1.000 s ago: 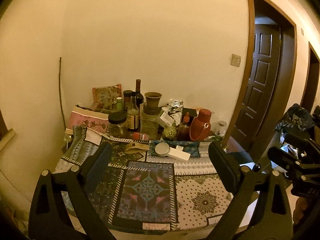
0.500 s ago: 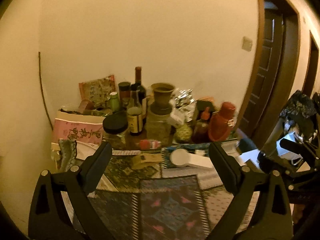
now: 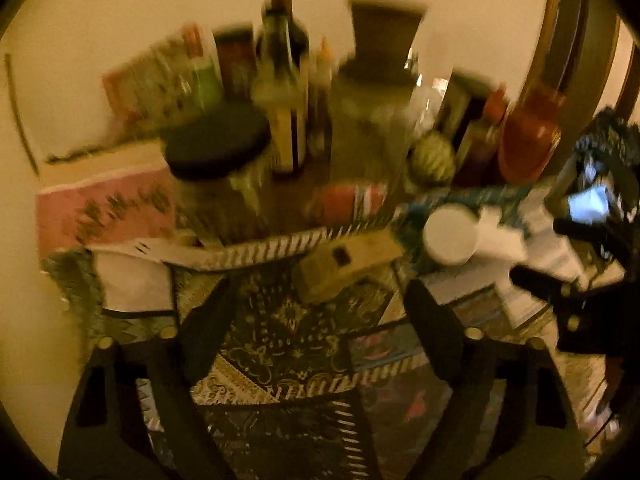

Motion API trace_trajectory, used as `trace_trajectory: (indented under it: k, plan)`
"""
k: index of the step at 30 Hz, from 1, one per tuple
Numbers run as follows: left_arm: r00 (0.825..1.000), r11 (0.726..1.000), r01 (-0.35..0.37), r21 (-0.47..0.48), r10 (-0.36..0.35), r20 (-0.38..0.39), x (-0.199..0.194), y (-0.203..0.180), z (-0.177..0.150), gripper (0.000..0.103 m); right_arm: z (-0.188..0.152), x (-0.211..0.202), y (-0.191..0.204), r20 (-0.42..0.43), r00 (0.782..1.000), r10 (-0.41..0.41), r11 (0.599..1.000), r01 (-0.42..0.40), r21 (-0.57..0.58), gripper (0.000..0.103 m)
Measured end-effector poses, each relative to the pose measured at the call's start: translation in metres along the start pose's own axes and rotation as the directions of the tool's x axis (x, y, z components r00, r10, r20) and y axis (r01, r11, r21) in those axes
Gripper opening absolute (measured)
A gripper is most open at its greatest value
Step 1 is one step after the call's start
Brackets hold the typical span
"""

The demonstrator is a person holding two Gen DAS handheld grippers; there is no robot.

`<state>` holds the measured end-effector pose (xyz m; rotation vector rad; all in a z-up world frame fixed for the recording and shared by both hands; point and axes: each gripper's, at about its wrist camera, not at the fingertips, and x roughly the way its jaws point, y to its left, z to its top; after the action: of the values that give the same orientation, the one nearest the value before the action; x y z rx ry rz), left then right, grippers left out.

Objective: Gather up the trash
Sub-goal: 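Grasp the tan cardboard strip with the left tool while the right tool grasps the white round lid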

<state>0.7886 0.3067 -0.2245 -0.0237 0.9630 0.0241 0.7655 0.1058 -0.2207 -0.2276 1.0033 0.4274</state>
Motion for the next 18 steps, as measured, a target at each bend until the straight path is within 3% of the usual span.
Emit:
trace_trajectory:
  k: [4,6,13,16,18]
  plan:
    - [0.996,1.000,-0.011,0.028,0.014,-0.088,0.053,0.009,-0.010,0.070,0.009,0.043,0.001,-0.063,0.997,-0.036,0.999,0.034,-0.031,0.092]
    - [0.994,1.000,-0.009,0.030,0.012,-0.108,0.072,0.013,-0.014,0.069,0.012,0.059,0.003,-0.082,0.994,-0.072,0.996,0.067,-0.066,0.091]
    - [0.998,1.000,0.001,0.024,0.001,-0.068,0.097,0.018,-0.016,0.064,0.017,0.095,0.019,-0.106,0.976,-0.191,0.963,0.165,-0.214,0.090]
    - [0.998,1.000,0.005,0.023,-0.003,-0.063,0.103,0.019,-0.014,0.049,0.017,0.102,0.020,-0.095,0.974,-0.207,0.960,0.184,-0.210,0.087]
    - [0.998,1.000,0.007,0.021,-0.005,-0.061,0.106,0.020,-0.011,0.036,0.018,0.103,0.019,-0.099,0.975,-0.197,0.965,0.176,-0.192,0.077]
